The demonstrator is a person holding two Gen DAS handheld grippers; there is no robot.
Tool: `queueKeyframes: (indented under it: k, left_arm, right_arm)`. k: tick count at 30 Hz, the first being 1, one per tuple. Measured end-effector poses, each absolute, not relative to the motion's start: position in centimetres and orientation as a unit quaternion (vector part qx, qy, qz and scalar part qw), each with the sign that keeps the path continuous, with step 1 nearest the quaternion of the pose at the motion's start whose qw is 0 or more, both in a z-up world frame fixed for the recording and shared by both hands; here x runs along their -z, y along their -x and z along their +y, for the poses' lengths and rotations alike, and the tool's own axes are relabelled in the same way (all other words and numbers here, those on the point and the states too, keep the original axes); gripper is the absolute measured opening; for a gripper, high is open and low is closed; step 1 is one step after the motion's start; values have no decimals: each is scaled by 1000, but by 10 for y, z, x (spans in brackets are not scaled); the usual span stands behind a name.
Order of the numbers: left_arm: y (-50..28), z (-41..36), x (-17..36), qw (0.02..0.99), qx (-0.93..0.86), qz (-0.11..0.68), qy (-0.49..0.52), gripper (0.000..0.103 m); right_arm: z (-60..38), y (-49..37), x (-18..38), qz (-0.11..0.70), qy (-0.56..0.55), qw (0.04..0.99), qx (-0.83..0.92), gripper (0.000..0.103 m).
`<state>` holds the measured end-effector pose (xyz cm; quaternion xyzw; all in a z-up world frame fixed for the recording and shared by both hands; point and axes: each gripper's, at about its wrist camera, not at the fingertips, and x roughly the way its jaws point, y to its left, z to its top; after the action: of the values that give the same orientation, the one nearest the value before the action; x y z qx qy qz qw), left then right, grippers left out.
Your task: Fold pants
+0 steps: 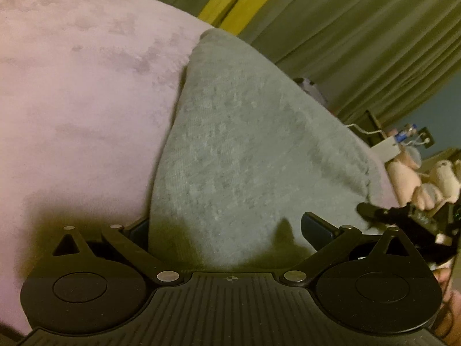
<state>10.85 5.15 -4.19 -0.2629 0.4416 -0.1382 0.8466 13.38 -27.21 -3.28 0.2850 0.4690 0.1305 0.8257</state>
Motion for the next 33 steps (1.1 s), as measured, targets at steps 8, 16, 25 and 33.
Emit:
queueKeyframes:
  k: [8,16,25,33]
  left_arm:
    - [-116,68,50,813,142,446,346,103]
    - [-128,76,56,795,152,455,372,103]
    - [-129,71,55,796,175,455,360,103]
    - [-139,66,52,796,171,473,337,103]
  right_arm:
    - [-268,-133,30,470,-277,828,-129,99]
    - [-271,-140,35,467,-282,827,-134,100]
    - [-271,-137,36,462,-284,830,-133,100]
    - [-271,-139,36,463,-283,829,-136,99]
